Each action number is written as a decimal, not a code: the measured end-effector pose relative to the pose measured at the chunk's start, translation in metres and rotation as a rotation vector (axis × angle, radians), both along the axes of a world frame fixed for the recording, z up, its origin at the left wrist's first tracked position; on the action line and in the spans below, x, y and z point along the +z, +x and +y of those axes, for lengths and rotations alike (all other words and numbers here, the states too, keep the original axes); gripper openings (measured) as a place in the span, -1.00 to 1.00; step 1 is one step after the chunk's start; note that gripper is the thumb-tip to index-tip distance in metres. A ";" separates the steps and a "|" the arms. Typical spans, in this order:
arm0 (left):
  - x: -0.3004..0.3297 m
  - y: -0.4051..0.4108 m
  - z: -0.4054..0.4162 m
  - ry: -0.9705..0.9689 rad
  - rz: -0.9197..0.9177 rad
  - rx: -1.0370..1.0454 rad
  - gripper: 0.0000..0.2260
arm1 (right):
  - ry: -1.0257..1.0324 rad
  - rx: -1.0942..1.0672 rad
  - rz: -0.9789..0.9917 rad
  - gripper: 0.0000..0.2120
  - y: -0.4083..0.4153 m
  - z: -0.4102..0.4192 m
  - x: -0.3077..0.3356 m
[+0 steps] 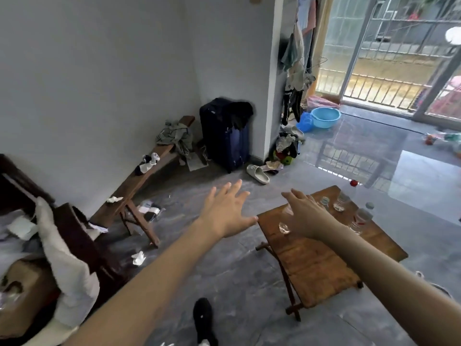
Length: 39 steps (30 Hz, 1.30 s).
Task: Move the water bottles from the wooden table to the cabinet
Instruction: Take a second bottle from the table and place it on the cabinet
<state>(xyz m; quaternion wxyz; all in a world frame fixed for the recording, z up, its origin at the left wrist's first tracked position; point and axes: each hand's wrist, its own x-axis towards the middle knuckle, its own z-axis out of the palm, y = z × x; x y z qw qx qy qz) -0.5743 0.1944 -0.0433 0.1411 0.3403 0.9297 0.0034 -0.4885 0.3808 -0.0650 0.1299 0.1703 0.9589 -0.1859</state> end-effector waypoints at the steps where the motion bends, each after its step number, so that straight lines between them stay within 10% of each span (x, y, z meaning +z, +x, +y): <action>1: -0.003 -0.011 0.010 -0.006 0.000 -0.030 -0.32 | 0.000 -0.027 -0.004 -0.36 -0.005 0.007 -0.005; 20: -0.058 -0.255 0.168 -0.144 -0.016 -0.594 -0.31 | -0.023 -0.629 -0.057 -0.35 -0.148 0.088 -0.051; 39: -0.278 -0.266 0.285 -0.367 -0.166 -0.712 -0.19 | -0.244 -0.914 -0.156 -0.33 -0.131 0.129 -0.257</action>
